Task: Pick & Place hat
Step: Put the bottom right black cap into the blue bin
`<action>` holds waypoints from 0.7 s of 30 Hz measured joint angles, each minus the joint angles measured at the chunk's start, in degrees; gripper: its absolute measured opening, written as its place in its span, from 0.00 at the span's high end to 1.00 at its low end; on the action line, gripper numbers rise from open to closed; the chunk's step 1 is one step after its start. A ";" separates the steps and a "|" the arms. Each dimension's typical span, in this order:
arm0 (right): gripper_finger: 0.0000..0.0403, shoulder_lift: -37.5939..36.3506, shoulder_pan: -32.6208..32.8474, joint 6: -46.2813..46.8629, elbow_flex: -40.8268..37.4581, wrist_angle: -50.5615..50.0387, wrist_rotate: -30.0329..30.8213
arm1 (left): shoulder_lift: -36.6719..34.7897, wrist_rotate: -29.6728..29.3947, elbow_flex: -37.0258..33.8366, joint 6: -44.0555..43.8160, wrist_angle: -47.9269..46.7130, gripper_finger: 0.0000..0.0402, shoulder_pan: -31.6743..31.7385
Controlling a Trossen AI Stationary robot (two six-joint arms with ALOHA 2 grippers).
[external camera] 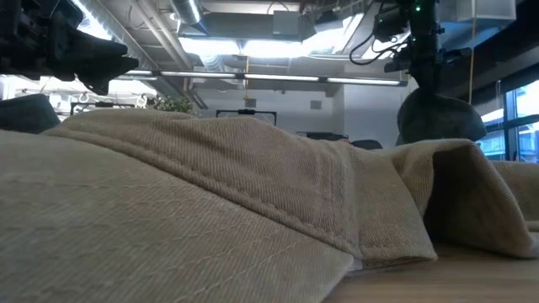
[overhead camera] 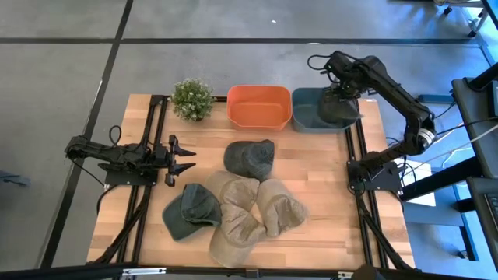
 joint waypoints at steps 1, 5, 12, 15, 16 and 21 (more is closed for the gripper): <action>0.90 0.14 0.00 0.17 0.00 0.04 0.01 | 0.01 0.00 0.00 0.00 0.00 0.57 0.00; 0.90 1.64 0.00 0.30 0.00 0.64 0.13 | 0.01 0.00 0.00 0.00 0.00 0.57 0.00; 0.91 7.29 -3.41 4.58 0.04 0.42 0.15 | 0.01 0.02 0.00 0.00 0.00 0.57 0.00; 0.90 10.13 -4.24 8.46 1.92 -1.10 1.59 | 0.01 0.02 0.00 0.00 0.00 0.57 0.00; 0.89 10.93 -4.22 9.22 2.67 -1.91 1.51 | 0.01 0.04 -0.02 0.00 0.00 0.57 0.00; 0.89 12.88 -5.14 9.29 4.04 -3.61 -0.06 | 0.01 0.07 -0.01 0.00 0.00 0.57 0.00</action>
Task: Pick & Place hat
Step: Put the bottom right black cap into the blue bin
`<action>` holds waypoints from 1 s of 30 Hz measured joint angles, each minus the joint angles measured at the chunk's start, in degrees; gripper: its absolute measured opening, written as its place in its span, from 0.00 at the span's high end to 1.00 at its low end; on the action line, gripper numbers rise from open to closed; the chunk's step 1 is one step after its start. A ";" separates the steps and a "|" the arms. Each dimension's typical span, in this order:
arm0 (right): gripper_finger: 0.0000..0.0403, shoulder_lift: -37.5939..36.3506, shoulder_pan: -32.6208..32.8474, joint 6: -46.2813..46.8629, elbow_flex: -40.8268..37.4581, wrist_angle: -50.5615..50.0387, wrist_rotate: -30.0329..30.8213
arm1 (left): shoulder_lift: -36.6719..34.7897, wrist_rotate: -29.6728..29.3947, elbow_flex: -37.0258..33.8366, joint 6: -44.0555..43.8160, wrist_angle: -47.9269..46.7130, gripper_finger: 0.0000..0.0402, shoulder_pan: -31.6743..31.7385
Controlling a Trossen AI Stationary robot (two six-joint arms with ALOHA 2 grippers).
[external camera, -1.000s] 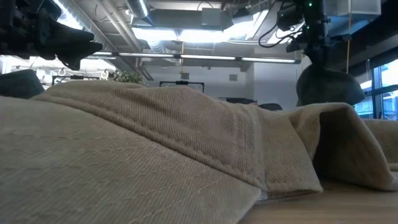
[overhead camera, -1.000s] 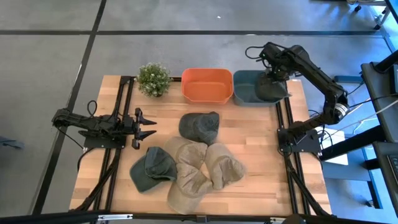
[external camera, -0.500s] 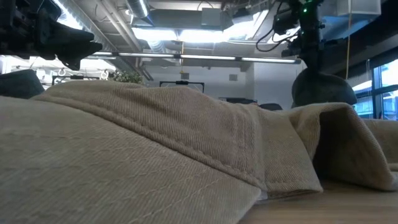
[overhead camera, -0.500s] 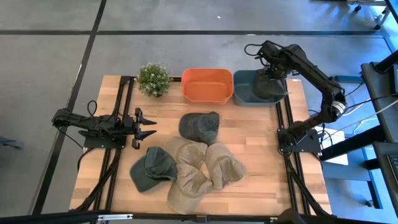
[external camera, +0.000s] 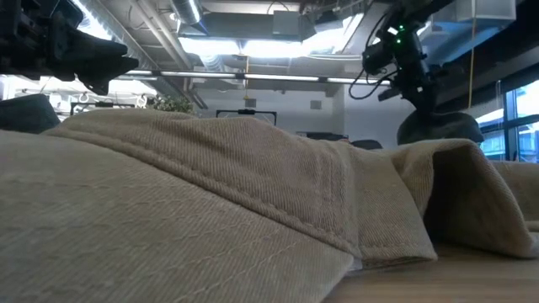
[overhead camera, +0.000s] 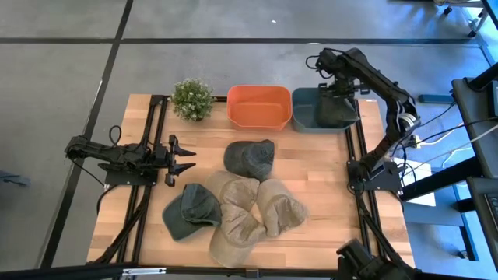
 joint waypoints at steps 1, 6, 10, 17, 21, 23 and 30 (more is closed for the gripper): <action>0.89 0.04 -0.13 -0.02 0.00 0.00 0.11 | 0.00 0.00 0.01 0.00 0.00 0.57 0.00; 0.88 0.08 -0.45 1.23 0.02 1.30 0.48 | 0.00 -0.01 -0.01 0.00 0.00 0.57 0.00; 0.88 0.08 -0.48 -2.40 0.01 1.47 0.54 | 0.00 -0.01 0.02 0.00 0.00 0.57 0.00; 0.80 0.08 -0.48 -3.86 0.02 1.29 0.63 | 0.00 -0.02 0.00 0.00 0.00 0.57 0.00; 0.69 0.08 -0.48 -3.99 0.01 1.22 0.42 | 0.00 -0.02 0.02 -0.15 0.00 0.57 -0.02; 0.65 0.07 -0.48 -2.98 0.01 1.92 0.76 | 0.00 -0.02 0.02 -0.17 0.00 0.57 0.00; 0.57 -0.13 -0.48 -3.13 4.57 1.74 3.57 | 0.00 -0.04 0.01 -0.13 0.02 0.57 0.00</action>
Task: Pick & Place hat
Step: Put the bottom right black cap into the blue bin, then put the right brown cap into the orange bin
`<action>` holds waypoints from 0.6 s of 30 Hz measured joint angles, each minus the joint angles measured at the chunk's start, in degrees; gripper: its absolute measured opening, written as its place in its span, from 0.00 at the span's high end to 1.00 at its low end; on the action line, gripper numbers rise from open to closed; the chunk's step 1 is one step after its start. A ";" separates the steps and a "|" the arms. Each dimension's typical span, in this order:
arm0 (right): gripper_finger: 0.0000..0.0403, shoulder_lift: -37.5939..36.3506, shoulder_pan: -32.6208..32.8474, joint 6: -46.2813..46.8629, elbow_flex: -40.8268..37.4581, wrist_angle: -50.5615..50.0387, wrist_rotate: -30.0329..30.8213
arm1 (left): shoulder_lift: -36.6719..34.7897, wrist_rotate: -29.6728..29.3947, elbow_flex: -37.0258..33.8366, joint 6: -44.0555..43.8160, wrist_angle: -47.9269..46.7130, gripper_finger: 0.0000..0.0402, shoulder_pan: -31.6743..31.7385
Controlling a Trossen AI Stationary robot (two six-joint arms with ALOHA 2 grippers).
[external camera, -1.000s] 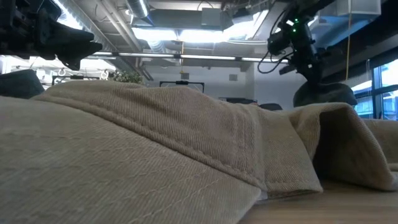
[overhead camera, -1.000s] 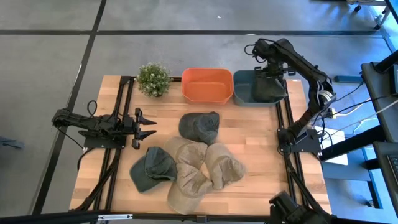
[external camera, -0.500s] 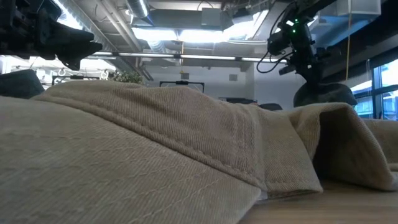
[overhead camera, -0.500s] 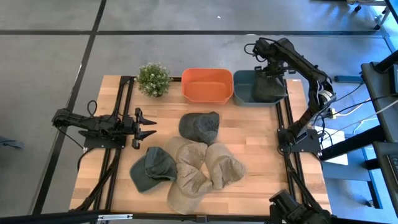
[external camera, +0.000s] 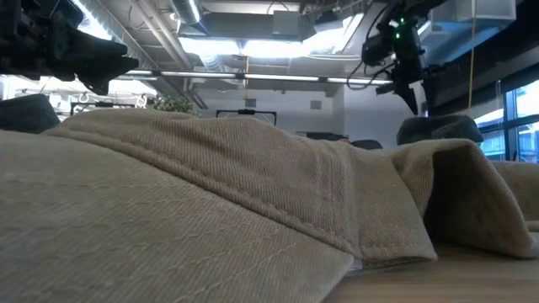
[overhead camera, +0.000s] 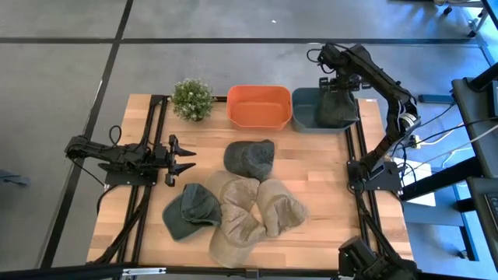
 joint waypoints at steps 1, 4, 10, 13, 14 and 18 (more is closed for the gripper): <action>0.56 -0.02 0.04 -0.22 1.42 -0.49 0.85 | 0.00 0.00 0.01 0.00 0.00 0.57 0.00; 0.56 -0.07 0.75 -1.22 6.68 -2.05 3.49 | 0.00 0.00 -0.01 0.02 0.00 0.57 0.00; 0.56 -0.20 7.26 -11.71 14.54 -1.43 4.26 | 0.00 0.00 -0.01 0.13 0.00 0.57 0.00; 0.56 -0.20 13.71 -14.48 14.99 0.20 4.15 | 0.00 0.00 0.01 0.13 0.00 0.57 0.00; 0.56 -0.19 16.06 -15.44 14.99 0.71 4.12 | 0.00 -0.01 0.01 0.14 0.00 0.57 0.00; 0.56 -0.19 26.81 -17.00 13.43 4.24 4.14 | 0.00 -0.01 0.01 0.13 0.00 0.57 0.00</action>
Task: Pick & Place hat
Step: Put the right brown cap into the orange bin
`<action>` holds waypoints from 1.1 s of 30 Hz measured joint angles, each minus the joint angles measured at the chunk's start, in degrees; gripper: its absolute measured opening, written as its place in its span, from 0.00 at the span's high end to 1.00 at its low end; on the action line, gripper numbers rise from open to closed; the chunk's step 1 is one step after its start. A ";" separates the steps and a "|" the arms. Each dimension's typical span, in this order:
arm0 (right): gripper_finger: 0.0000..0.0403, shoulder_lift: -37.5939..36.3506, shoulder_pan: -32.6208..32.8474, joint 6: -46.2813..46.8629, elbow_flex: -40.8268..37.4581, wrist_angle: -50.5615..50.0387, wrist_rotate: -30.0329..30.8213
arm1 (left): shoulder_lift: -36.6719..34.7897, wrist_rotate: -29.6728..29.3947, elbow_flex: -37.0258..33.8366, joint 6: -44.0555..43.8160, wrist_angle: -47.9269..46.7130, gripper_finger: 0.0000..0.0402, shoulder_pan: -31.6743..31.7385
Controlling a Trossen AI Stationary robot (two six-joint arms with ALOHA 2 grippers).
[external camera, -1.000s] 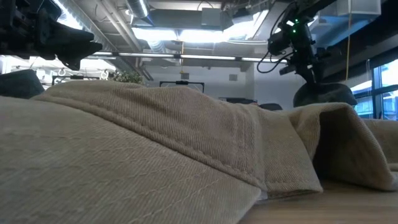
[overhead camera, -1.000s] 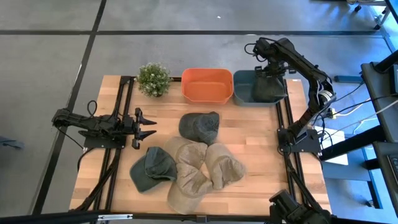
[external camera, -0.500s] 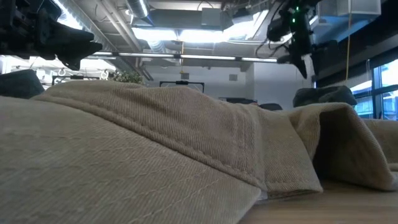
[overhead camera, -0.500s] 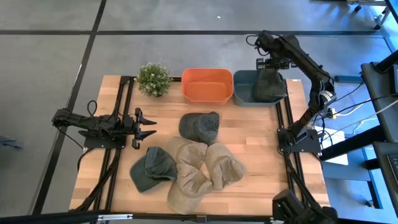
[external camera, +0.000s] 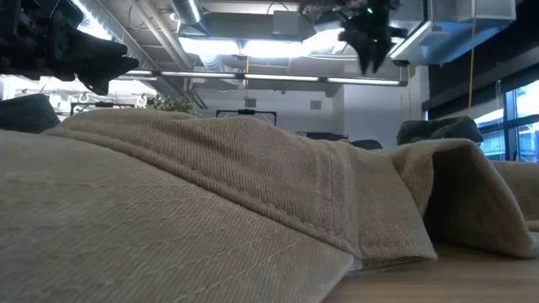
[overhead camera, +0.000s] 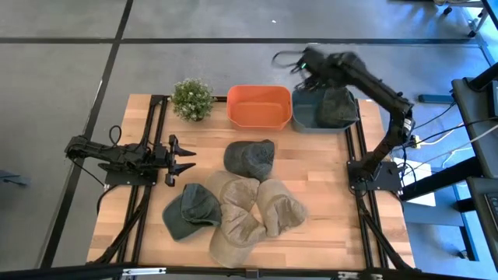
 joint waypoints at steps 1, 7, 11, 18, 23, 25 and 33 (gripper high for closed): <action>0.56 0.05 2.62 -0.32 -0.68 0.62 -0.17 | 0.00 -0.01 -0.01 0.01 0.00 0.57 0.00; 0.56 0.06 17.27 -1.21 -9.16 7.57 -0.40 | 0.00 0.00 -0.02 0.01 0.00 0.57 0.00; 0.56 0.08 24.13 1.99 -17.73 11.31 -0.43 | 0.00 0.01 -0.01 0.00 0.00 0.57 0.00; 0.56 -0.20 32.61 12.99 -29.61 13.28 -0.73 | 0.00 0.09 -0.01 0.00 0.00 0.57 0.00; 0.56 -3.65 38.42 18.97 -36.22 16.62 -3.93 | 0.00 0.12 0.00 0.00 0.00 0.57 0.00; 0.56 -5.95 40.80 20.63 -38.97 19.63 -6.70 | 0.00 0.15 0.00 0.00 0.00 0.57 0.00; 0.56 -13.32 51.41 14.47 -53.36 43.03 -22.64 | 0.00 0.21 0.00 0.00 0.00 0.57 0.00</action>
